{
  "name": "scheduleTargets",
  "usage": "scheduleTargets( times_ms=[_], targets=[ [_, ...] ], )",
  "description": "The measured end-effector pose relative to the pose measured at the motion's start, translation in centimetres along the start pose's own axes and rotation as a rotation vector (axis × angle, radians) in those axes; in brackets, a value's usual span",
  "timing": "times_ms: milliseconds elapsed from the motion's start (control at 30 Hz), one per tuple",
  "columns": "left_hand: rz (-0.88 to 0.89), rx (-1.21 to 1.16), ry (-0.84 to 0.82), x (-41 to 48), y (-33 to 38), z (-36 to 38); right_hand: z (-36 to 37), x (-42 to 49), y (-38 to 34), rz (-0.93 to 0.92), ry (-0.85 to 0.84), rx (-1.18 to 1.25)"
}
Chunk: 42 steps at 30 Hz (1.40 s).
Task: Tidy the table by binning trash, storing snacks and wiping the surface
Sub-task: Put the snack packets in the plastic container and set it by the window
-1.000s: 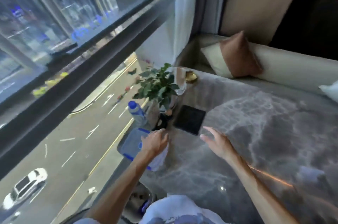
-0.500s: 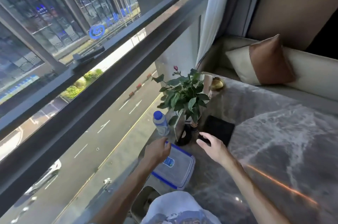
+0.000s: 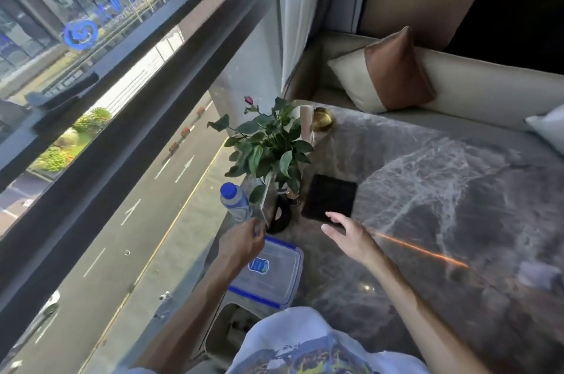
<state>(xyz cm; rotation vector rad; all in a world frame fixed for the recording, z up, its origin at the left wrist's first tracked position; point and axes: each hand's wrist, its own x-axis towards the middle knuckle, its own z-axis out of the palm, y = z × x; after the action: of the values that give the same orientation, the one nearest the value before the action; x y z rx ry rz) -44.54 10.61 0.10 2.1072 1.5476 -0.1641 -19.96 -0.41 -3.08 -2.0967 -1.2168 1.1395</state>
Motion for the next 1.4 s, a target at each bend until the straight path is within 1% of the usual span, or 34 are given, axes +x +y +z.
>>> scheduleTargets(
  times_ms=[67, 167, 267, 400, 467, 567, 667, 767, 933, 1033, 1100, 1200, 1267, 1333, 1400],
  targets=[
    [0.071, 0.049, -0.002, 0.1, 1.0, 0.3, -0.5, -0.6, 0.2, 0.013, 0.018, 0.010],
    [0.193, 0.103, -0.059, 0.2, 4.6, 1.7, -1.9, -2.4, 1.6, 0.048, 0.073, 0.009],
    [0.305, 0.137, -0.139, 0.2, 9.5, 3.8, -4.2, -5.5, 4.2, 0.122, 0.169, 0.006],
    [0.469, 0.187, -0.240, -0.6, 16.9, 7.7, -7.6, -11.9, 9.4, 0.260, 0.335, 0.048],
    [0.519, 0.182, -0.277, -1.4, 20.1, 9.7, -9.0, -15.2, 12.1, 0.341, 0.403, 0.079],
    [0.529, 0.167, -0.295, -2.9, 22.8, 12.2, -10.0, -18.6, 15.7, 0.419, 0.453, 0.137],
    [0.427, 0.154, -0.227, -3.5, 21.2, 12.6, -9.4, -18.5, 17.2, 0.426, 0.382, 0.142],
    [0.239, 0.163, -0.136, -3.4, 15.6, 10.7, -6.4, -15.6, 16.1, 0.354, 0.220, 0.133],
    [-0.131, -0.004, 0.070, -4.4, 4.0, 6.1, 0.7, -9.6, 9.5, 0.228, -0.073, 0.148],
    [-0.276, -0.063, 0.140, -4.5, -1.2, 4.0, 4.3, -6.2, 5.1, 0.239, -0.195, 0.260],
    [-0.352, -0.139, 0.118, -4.1, -3.8, 3.0, 6.4, -4.4, 2.7, 0.305, -0.237, 0.332],
    [-0.459, -0.282, -0.019, -3.1, -6.2, 2.3, 8.8, -2.8, 0.5, 0.450, -0.286, 0.526],
    [-0.494, -0.388, -0.103, -2.5, -7.1, 2.4, 9.6, -2.4, 0.0, 0.551, -0.294, 0.666],
    [-0.495, -0.492, -0.128, -2.3, -7.2, 2.6, 9.9, -2.3, -0.3, 0.569, -0.333, 0.727],
    [-0.488, -0.520, -0.110, -2.8, -6.6, 2.7, 9.8, -2.6, -0.3, 0.540, -0.384, 0.744]
  ],
)
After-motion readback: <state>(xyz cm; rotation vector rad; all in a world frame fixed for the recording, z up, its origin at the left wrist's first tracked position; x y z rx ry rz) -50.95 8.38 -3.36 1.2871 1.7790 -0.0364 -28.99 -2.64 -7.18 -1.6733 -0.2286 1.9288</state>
